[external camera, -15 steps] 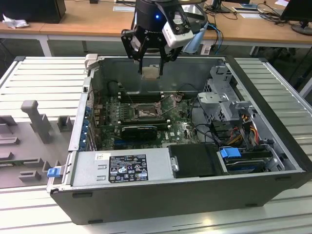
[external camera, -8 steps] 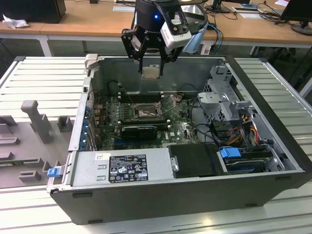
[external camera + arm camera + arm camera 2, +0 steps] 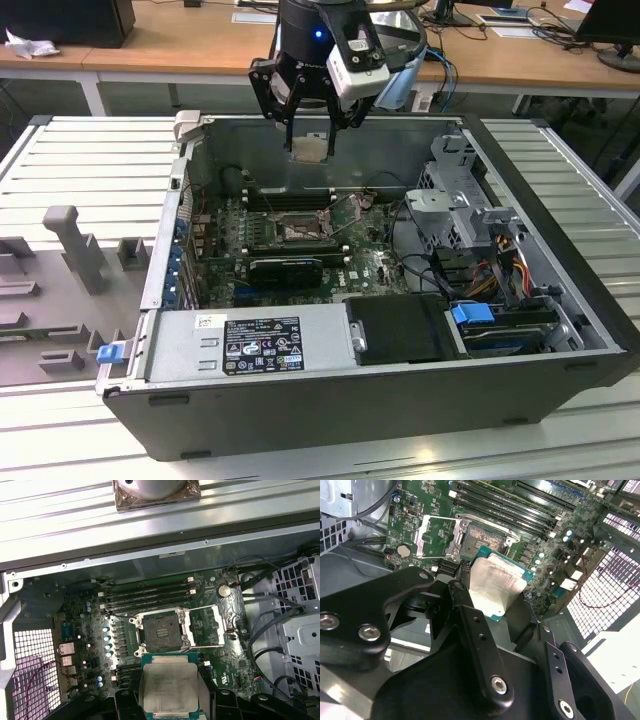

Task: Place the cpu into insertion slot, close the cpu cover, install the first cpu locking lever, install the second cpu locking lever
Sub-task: 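Place the cpu into insertion slot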

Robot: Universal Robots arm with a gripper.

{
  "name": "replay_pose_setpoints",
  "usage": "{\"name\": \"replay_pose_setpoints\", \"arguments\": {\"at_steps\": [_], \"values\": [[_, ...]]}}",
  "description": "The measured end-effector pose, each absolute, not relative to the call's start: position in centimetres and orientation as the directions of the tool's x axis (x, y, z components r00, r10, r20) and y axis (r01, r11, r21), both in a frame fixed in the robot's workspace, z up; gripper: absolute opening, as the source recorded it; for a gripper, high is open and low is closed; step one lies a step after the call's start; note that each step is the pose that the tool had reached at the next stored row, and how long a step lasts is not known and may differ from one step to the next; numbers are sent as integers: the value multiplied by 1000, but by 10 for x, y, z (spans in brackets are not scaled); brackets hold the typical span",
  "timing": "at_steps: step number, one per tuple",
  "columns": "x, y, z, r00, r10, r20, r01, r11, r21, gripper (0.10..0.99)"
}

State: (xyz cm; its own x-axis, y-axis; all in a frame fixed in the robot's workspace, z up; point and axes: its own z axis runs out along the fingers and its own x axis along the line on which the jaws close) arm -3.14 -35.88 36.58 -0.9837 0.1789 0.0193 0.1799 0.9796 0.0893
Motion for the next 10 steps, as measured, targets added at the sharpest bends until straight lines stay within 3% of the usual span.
{"name": "replay_pose_setpoints", "arguments": {"at_steps": [10], "values": [[-31, -359, 366, -978, 210, 19, 211, 973, 89, 529]]}}
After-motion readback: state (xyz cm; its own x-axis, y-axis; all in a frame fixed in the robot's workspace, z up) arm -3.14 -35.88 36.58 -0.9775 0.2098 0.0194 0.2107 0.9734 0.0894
